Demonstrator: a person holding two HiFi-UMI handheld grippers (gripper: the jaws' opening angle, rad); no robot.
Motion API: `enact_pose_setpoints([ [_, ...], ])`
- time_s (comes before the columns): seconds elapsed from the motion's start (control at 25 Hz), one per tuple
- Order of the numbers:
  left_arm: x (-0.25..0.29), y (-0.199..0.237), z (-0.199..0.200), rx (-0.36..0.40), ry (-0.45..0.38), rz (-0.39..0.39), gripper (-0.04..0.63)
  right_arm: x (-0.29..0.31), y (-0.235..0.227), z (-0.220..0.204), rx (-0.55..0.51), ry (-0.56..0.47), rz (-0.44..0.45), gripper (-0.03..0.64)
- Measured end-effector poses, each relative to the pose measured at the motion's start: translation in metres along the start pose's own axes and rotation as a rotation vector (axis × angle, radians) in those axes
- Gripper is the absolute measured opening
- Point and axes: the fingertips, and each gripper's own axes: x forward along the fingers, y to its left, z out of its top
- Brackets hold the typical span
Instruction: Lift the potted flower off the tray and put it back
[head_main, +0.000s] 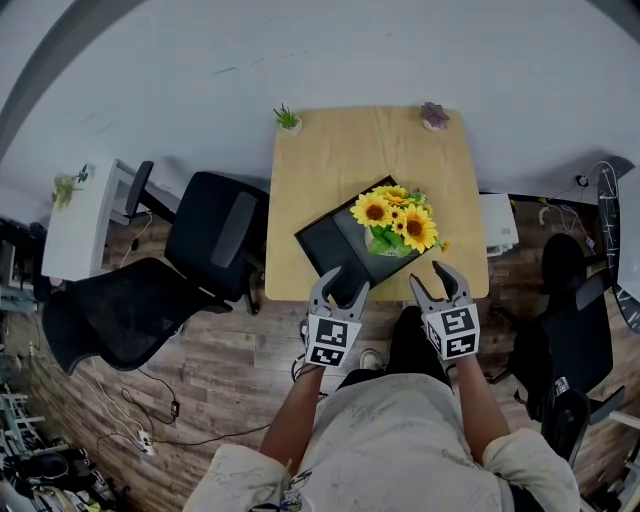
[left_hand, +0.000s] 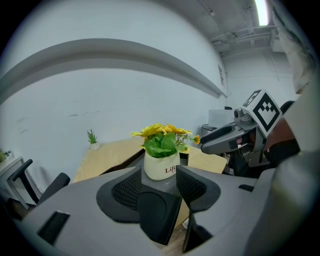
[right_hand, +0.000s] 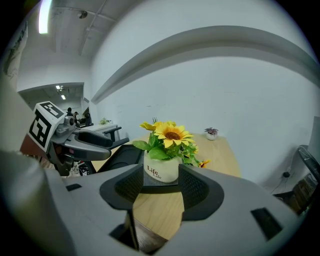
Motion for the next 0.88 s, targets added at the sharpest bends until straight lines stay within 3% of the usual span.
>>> enact_pose_setpoints([
  [0.88, 0.062, 0.004, -0.01, 0.002, 0.113, -0.062, 0.21, 0.055, -0.023, -0.009, -0.016, 0.089, 0.081, 0.238],
])
